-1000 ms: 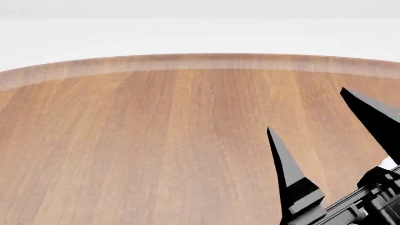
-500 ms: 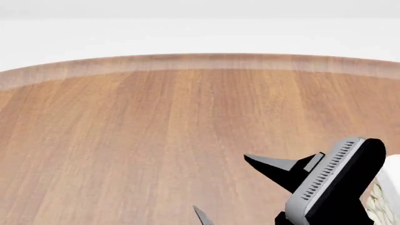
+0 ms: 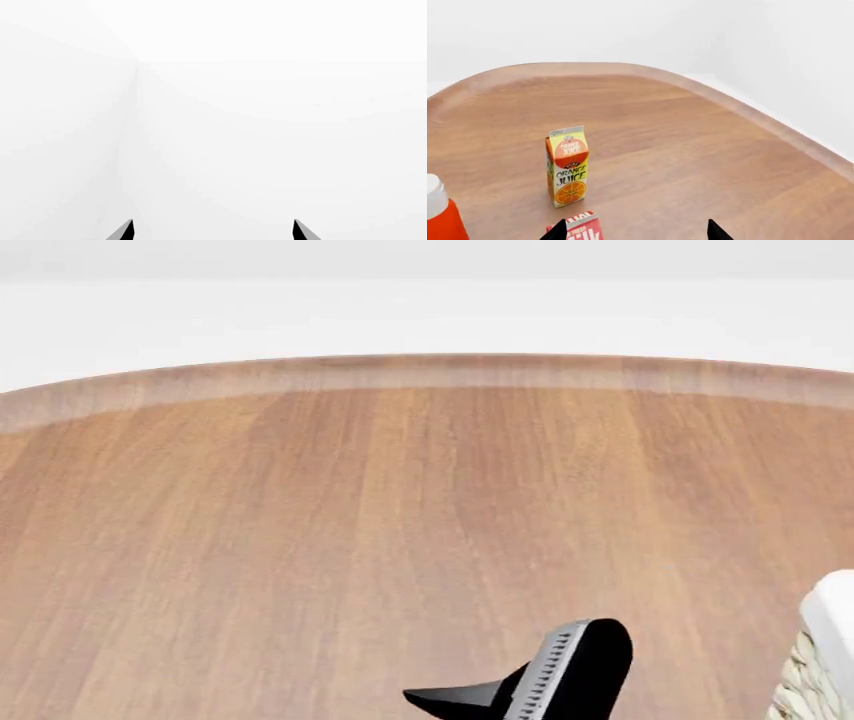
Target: Pick the milk and place it in the basket.
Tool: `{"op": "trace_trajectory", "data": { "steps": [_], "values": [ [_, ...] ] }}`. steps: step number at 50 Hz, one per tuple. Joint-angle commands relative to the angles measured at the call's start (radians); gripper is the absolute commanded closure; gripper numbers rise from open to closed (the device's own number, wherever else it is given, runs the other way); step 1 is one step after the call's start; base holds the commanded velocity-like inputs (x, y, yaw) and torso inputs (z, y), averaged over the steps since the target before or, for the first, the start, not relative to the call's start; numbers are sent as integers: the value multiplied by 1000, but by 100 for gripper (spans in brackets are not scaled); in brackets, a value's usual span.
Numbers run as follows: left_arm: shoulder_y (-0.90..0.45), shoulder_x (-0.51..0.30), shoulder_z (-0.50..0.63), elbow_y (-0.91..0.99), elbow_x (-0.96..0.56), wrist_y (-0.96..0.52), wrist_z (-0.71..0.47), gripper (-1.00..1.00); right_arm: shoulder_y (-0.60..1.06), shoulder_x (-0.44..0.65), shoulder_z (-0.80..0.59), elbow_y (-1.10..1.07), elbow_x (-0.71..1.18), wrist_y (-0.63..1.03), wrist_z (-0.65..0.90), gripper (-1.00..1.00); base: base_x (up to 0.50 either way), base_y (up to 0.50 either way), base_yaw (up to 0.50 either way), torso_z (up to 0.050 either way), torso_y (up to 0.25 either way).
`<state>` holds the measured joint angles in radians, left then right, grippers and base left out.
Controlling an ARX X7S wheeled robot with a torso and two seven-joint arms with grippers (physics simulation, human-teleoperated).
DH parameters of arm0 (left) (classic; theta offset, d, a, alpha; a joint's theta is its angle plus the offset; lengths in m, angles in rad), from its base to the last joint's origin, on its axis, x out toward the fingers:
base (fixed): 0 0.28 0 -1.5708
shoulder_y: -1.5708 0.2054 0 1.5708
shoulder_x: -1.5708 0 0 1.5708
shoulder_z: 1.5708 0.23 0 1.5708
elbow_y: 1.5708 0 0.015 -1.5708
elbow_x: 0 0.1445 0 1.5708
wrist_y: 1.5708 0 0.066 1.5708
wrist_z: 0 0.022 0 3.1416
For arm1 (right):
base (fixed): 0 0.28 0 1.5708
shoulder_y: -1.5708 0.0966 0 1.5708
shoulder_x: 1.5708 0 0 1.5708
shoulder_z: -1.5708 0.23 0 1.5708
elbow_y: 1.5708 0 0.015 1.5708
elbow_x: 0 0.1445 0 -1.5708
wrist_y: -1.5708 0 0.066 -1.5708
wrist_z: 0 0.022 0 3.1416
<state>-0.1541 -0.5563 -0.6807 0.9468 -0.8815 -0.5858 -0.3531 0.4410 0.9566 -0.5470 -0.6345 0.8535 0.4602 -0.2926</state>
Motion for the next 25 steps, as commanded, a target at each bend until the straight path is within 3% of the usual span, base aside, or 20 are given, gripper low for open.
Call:
{"op": "trace_trajectory", "data": {
  "steps": [1,25],
  "values": [
    [5,-2,2,-2,0,7,-1,-100,14,-36,-77,2,-61,22,-59,-100,0,0,0,0,0],
    [11,-7,14,-8,8,20,-4,-100,33,-136,-223,89,-201,42,-147,-100,0,0,0,0,0]
  ]
}}
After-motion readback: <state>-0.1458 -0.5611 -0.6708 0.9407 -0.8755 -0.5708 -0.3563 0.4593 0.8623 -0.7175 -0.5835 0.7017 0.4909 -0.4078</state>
